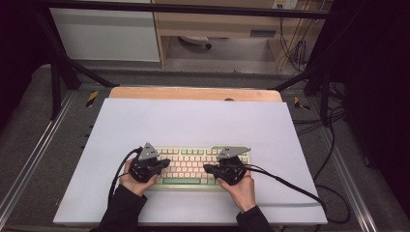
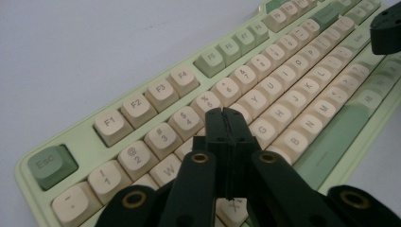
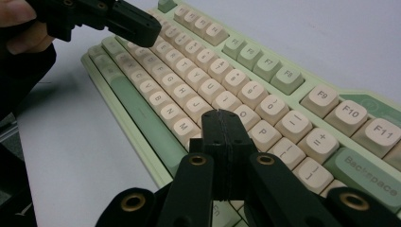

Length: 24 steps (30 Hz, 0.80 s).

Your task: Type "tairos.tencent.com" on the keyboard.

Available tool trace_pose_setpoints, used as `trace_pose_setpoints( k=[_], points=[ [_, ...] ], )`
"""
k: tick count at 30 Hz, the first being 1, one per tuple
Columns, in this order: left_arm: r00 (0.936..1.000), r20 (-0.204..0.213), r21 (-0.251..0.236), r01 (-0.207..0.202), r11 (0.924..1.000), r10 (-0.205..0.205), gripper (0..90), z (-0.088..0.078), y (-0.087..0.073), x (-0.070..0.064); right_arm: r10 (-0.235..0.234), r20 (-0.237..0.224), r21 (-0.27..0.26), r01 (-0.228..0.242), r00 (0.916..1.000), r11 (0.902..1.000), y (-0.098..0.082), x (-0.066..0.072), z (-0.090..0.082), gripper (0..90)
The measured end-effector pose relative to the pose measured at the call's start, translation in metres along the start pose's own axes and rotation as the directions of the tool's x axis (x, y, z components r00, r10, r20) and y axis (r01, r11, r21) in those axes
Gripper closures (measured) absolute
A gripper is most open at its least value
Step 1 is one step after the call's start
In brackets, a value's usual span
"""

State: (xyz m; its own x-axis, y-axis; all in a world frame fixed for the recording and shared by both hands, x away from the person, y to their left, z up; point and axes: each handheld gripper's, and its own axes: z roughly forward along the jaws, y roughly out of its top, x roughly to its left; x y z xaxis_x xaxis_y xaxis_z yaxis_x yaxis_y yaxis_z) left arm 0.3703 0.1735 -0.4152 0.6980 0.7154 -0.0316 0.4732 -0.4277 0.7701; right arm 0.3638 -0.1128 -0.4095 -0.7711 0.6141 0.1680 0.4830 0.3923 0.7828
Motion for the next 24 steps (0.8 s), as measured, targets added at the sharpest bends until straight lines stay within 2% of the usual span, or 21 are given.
trace_pose_setpoints(
  k=[11,24],
  points=[
    [0.9998,-0.018,0.024,-0.004,0.9997,0.005,90.0,0.017,0.001,-0.001,-0.003,-0.002,0.002,0.003,1.0000,1.0000,-0.004,-0.001,-0.003,90.0],
    [0.9998,-0.013,0.021,-0.016,0.9997,0.016,90.0,0.019,0.000,-0.002,-0.007,-0.004,0.005,0.007,1.0000,1.0000,-0.005,0.000,-0.002,90.0]
  ],
)
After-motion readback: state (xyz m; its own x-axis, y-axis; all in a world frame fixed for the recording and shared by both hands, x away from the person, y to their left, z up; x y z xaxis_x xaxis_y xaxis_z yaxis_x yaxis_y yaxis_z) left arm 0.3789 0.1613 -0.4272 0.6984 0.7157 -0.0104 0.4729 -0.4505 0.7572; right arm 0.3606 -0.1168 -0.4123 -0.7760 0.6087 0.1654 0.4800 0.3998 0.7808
